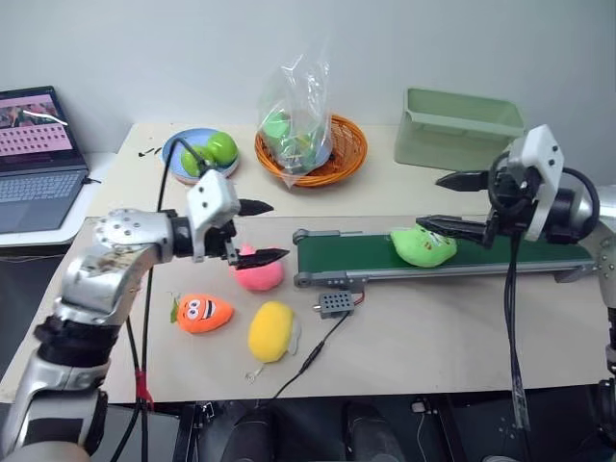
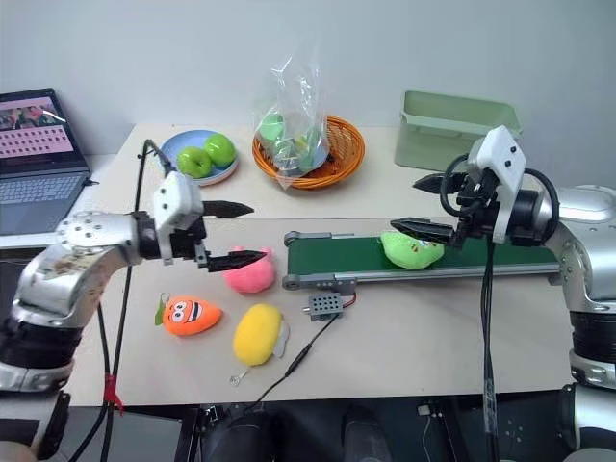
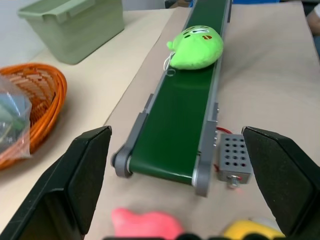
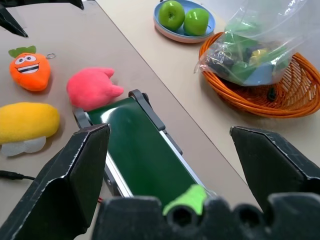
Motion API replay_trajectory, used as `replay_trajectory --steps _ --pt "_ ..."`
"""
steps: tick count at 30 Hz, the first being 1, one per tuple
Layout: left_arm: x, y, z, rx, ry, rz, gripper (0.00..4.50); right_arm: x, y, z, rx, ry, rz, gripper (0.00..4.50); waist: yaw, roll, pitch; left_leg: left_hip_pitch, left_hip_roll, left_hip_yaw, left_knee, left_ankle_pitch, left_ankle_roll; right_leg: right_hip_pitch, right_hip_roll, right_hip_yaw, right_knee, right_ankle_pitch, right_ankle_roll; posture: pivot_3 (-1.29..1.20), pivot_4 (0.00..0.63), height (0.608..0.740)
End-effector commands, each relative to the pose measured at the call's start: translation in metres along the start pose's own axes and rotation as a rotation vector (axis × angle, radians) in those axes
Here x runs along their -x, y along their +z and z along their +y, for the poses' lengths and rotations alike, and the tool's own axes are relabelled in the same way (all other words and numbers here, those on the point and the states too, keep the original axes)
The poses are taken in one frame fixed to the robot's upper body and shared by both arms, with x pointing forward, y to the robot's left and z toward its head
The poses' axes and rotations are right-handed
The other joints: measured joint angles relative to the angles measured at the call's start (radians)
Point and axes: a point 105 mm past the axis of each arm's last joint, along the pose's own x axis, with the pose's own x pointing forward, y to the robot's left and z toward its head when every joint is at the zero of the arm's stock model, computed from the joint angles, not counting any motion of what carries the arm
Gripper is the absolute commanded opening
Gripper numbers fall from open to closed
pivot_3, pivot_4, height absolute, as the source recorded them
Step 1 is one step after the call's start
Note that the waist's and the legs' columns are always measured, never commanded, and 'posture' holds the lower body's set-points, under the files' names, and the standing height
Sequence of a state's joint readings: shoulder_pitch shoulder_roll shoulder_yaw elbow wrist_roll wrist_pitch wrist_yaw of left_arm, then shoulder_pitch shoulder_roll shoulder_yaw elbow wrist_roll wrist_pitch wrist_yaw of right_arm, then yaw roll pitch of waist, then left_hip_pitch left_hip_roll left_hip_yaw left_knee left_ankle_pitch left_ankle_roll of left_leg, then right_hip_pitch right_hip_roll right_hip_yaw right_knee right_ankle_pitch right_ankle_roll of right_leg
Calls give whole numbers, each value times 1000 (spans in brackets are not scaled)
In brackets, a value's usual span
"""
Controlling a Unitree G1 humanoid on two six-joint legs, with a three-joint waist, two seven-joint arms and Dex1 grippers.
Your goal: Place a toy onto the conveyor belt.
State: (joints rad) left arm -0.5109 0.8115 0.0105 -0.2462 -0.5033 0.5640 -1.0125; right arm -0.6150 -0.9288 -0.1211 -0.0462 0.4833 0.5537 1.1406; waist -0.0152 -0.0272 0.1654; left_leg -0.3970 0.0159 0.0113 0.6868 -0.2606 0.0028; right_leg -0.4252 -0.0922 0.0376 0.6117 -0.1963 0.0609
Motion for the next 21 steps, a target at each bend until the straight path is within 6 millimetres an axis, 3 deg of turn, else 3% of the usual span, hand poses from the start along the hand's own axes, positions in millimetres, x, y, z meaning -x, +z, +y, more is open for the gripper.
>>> replay_trajectory --steps 1,11,21 --pt "17 10 0 -26 39 1 4468 8 13 -4 60 4 -21 4500 1 0 0 0 0 0 0 0 0 0 0 0 0 0 0 0 150 740" --pt "18 12 1 -20 109 -18 4468 4 13 -6 65 50 -40 4500 2 0 0 0 0 0 0 0 0 0 0 0 -1 0 0 0 150 740" --pt "17 41 5 10 162 -159 4468 3 16 -6 51 74 -75 4500 2 0 0 0 0 0 0 0 0 0 0 0 -1 0 0 0 150 740"
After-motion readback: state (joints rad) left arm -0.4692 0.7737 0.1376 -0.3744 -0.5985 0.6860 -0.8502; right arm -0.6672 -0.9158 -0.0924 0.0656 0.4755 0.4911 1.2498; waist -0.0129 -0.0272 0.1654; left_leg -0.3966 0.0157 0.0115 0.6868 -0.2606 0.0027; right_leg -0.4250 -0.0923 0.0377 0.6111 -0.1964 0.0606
